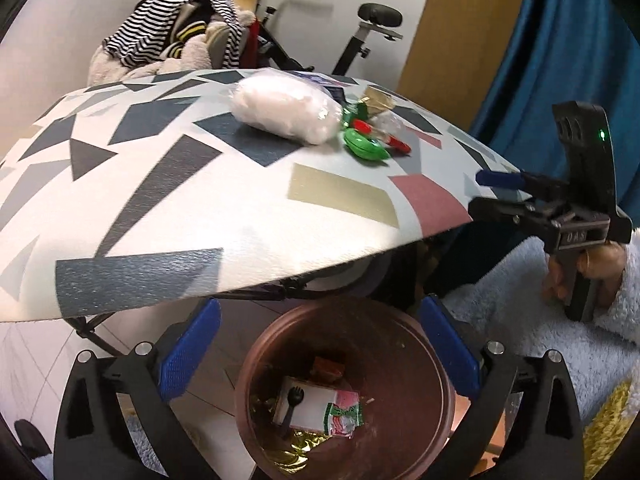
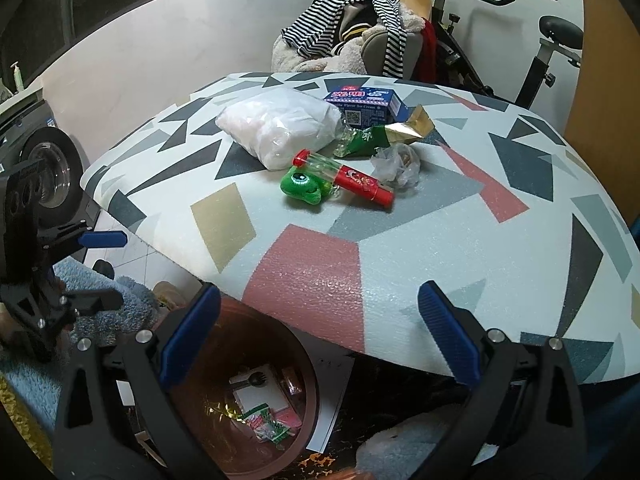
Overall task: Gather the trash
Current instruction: 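Raise both tools back over the trash on the table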
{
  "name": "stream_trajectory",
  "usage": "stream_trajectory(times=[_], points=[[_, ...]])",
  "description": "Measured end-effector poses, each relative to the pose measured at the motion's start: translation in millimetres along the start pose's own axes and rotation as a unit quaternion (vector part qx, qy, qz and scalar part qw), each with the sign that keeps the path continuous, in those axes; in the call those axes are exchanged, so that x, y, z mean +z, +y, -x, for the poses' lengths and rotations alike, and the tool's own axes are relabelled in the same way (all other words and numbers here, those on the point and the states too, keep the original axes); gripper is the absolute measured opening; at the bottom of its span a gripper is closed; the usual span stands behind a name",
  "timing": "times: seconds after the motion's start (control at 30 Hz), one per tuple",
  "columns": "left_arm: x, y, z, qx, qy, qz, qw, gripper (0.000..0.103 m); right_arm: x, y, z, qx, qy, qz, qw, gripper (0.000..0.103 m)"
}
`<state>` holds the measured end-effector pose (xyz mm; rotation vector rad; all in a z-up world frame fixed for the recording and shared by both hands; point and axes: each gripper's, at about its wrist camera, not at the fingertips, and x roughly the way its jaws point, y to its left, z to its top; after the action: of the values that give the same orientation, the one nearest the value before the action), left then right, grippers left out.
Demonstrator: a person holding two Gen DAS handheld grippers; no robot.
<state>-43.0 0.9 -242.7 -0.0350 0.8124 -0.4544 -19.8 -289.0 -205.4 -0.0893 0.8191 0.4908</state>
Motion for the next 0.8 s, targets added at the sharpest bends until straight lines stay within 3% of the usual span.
stream_trajectory(times=[0.5, 0.63, 0.8], points=[[16, 17, 24, 0.073, -0.063, 0.022, 0.9950, 0.097, 8, -12, -3, 0.039, 0.015, -0.035, 0.999, 0.097], [26, 25, 32, 0.073, -0.077, 0.044, 0.9933, 0.097, 16, -19, -1, 0.063, 0.009, -0.048, 0.997, 0.097], [45, 27, 34, 0.083, -0.080, 0.029, 0.9929, 0.097, 29, -28, -3, 0.081, 0.026, -0.036, 0.996, 0.097]])
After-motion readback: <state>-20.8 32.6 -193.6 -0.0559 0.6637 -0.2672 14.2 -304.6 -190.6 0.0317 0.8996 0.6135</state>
